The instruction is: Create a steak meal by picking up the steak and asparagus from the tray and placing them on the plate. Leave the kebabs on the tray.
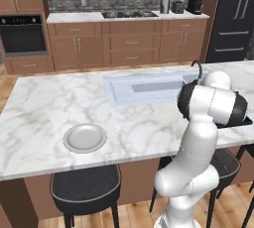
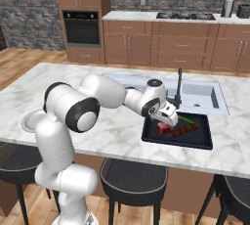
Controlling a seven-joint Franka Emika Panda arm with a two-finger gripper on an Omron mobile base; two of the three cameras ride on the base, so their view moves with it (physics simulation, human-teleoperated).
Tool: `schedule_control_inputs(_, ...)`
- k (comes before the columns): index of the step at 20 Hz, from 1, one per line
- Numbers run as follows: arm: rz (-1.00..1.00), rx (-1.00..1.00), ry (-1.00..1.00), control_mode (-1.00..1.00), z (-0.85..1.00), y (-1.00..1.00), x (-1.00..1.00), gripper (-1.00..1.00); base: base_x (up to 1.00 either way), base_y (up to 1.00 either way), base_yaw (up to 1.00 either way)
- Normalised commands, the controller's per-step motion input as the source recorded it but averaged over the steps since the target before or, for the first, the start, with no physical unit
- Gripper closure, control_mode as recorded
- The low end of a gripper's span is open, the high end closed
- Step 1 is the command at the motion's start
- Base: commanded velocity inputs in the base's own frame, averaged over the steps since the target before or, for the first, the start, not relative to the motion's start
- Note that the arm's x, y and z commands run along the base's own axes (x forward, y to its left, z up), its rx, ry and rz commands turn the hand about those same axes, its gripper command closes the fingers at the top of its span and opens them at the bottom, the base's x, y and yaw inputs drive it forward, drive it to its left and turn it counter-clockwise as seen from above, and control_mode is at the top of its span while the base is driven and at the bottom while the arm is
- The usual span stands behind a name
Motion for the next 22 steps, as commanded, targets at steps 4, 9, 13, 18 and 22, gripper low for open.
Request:
schedule_control_inputs(4, 0.00, 0.00, 0.00, -1.00, -0.34, -0.23, 0.19, -1.00, 0.00, 0.00, 0.00)
schedule_control_inputs(9, 0.00, 0.00, 0.02, -1.00, -0.35, -0.34, 0.00, -1.00, 0.00, 0.00, 0.00)
schedule_control_inputs(13, 0.00, 0.00, 0.00, -1.00, -0.35, -0.08, 0.00, -1.00, 0.00, 0.00, 0.00)
schedule_control_inputs(18, 0.00, 0.00, 0.00, -1.00, -0.13, 0.07, 0.02, 1.00, 0.00, 0.00, 0.00)
schedule_control_inputs(22, 0.00, 0.00, 0.00, -1.00, 0.16, 0.08, -0.14, 1.00, 0.00, 0.00, 0.00)
